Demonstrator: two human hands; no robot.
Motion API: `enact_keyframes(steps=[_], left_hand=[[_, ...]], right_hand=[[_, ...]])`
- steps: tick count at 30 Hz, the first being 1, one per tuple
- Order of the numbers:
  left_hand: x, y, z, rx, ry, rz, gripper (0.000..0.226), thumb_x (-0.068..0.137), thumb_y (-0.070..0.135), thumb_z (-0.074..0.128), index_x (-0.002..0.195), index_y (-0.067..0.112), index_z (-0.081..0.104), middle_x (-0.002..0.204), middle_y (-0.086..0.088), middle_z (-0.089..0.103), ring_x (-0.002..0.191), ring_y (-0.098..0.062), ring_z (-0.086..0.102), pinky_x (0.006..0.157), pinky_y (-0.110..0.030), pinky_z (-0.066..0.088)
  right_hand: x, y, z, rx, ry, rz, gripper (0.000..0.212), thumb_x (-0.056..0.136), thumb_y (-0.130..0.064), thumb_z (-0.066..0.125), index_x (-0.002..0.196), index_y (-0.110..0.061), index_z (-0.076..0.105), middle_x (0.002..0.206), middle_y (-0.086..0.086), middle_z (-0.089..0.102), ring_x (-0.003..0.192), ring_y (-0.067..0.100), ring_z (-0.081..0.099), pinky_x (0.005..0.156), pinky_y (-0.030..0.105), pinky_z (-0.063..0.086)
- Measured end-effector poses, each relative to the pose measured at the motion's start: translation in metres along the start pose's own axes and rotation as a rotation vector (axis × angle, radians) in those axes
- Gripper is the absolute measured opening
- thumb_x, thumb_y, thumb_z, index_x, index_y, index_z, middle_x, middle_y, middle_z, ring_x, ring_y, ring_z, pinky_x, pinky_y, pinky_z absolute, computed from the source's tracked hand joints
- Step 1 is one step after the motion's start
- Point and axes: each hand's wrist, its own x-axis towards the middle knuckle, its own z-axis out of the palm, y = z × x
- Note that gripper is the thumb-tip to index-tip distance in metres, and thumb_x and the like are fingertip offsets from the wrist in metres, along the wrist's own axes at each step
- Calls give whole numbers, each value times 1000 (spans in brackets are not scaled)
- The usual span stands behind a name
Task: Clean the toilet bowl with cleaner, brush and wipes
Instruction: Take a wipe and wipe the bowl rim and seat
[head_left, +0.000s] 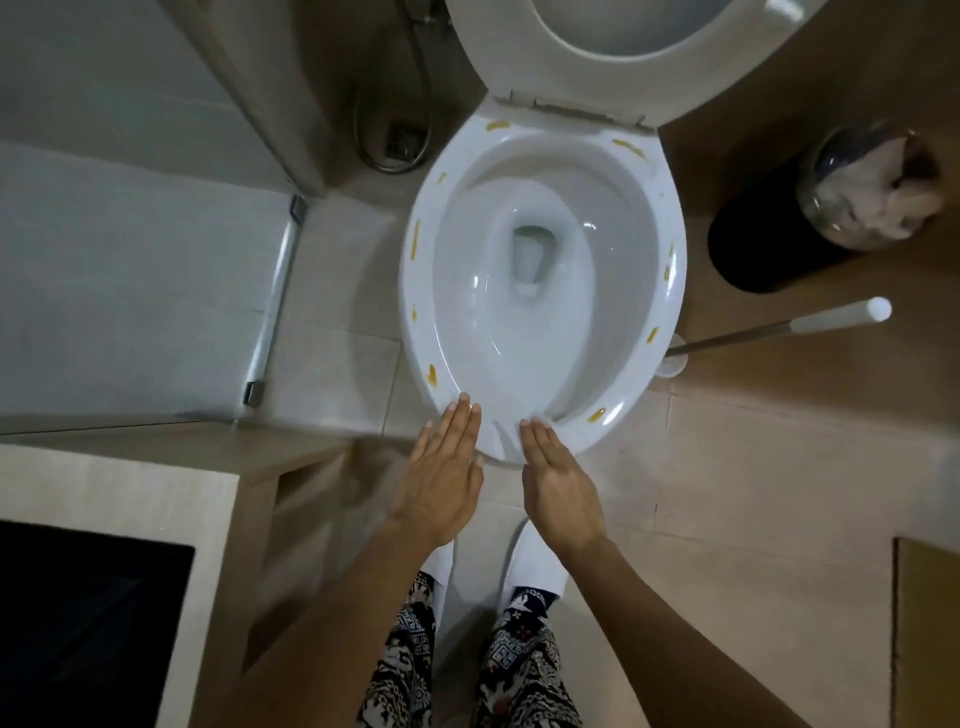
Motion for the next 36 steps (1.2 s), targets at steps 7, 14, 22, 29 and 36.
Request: enact_keyframes(steps=[7, 14, 22, 29, 36], left_hand=[[16, -8, 22, -25, 43, 101, 63, 84, 41, -13, 143, 21, -24, 152, 4, -28, 142, -10, -24, 113, -27, -16], [21, -18, 43, 76, 151, 122, 57, 99, 33, 9, 152, 14, -3, 159, -3, -1, 146, -16, 1, 117, -35, 2], [25, -18, 50, 63, 166, 128, 57, 100, 38, 5, 151, 15, -3, 159, -1, -6, 146, -11, -9, 116, -28, -8], [49, -3, 45, 55, 232, 160, 56, 100, 33, 11, 152, 11, 3, 159, -3, -1, 147, -14, -1, 118, -27, -6], [80, 4, 39, 122, 294, 130, 56, 100, 31, 10, 151, 6, 12, 159, -8, 11, 146, -20, 11, 118, -34, 5]], right_hand=[[-25, 11, 37, -55, -58, -34, 56, 99, -28, 34, 149, -4, 28, 157, 12, 22, 146, 23, 20, 117, 38, 19], [-23, 36, 31, -162, -120, -239, 57, 103, -39, 19, 150, -9, 26, 159, 7, 19, 148, 18, 14, 120, 40, 14], [-6, 52, 24, -172, -163, -389, 66, 100, -47, 26, 151, -5, 21, 159, 11, 15, 148, 20, 11, 121, 37, 13], [-22, 64, 25, -153, -97, -278, 64, 101, -48, 25, 150, -7, 26, 159, 10, 18, 148, 20, 15, 119, 38, 18], [-24, 69, 25, -110, -76, -290, 66, 100, -48, 27, 150, -4, 26, 159, 12, 18, 148, 22, 14, 120, 39, 17]])
